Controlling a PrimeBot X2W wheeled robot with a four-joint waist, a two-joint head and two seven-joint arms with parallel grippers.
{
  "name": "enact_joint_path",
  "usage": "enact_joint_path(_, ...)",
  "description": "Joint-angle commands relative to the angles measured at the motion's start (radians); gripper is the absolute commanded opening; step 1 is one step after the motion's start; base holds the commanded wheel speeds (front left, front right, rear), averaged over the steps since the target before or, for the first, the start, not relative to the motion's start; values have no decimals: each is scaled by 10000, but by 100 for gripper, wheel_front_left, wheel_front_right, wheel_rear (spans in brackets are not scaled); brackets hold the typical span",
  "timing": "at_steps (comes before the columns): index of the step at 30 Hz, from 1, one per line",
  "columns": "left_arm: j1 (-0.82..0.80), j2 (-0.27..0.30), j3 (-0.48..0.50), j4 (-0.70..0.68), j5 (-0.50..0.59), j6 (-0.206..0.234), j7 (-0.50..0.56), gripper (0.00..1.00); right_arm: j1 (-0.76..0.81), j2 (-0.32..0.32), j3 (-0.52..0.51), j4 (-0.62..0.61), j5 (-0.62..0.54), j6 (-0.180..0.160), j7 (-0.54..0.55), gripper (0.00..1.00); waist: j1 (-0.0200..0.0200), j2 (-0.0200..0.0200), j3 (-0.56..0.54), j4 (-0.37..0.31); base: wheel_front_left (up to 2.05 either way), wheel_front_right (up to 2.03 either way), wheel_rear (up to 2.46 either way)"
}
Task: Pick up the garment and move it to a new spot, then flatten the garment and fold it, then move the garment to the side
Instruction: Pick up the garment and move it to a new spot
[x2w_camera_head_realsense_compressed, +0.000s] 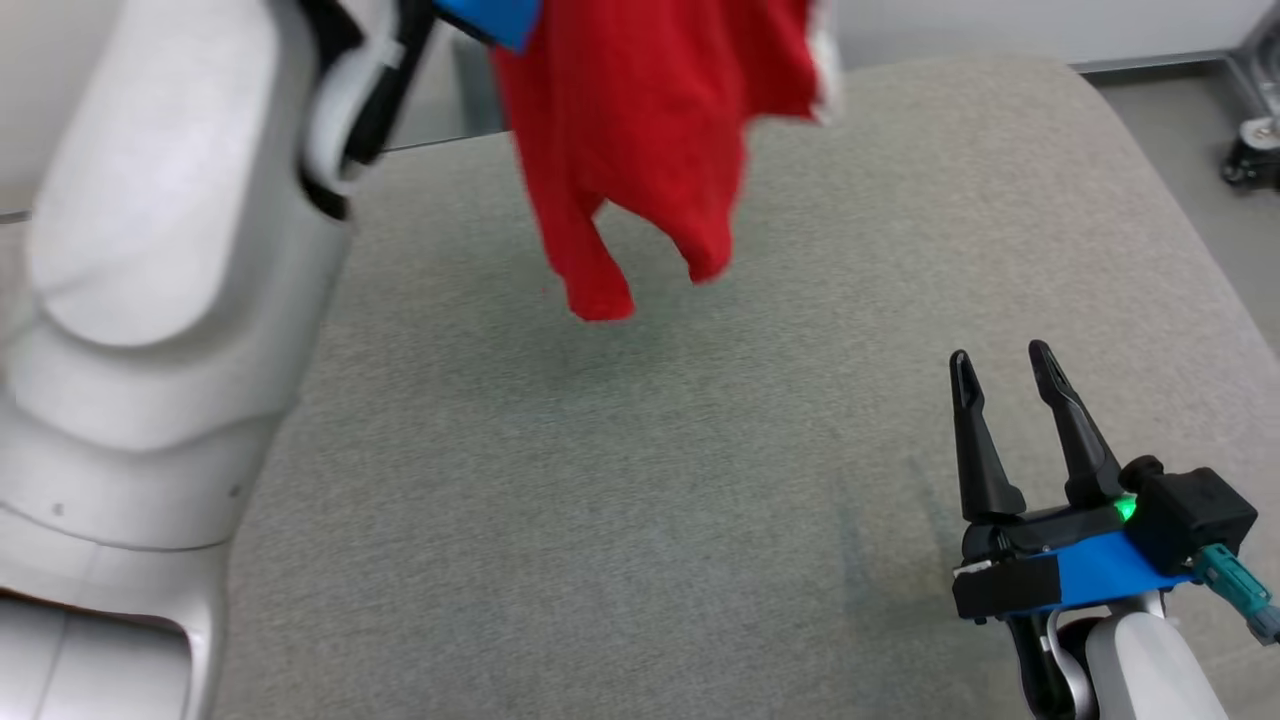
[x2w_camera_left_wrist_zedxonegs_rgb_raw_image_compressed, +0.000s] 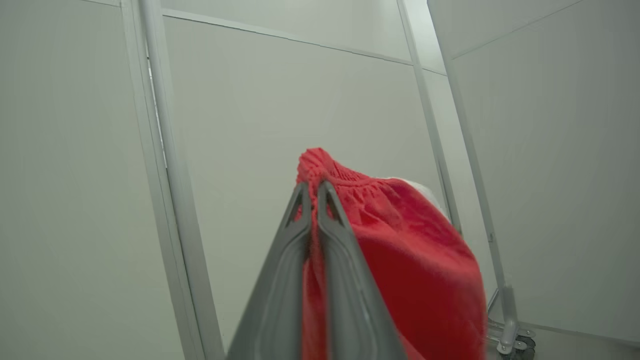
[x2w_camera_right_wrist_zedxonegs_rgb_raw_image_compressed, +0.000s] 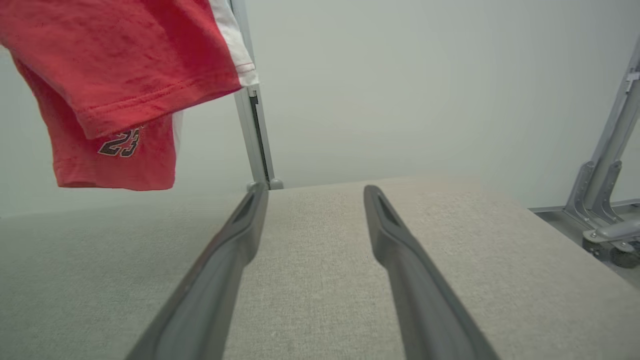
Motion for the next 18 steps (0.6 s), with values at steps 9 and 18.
enact_joint_path(9,2218,-639,-947,1379,-356,55,-968,0,3,-40,-284,-54,106,3,-36,100,0,1,67,-222,0,0,0)
enact_joint_path(18,5063,-347,-822,2659,-869,277,-1761,0,41,-43,-189,50,33,1,-35,100,0,1,-39,224,0,0,0)
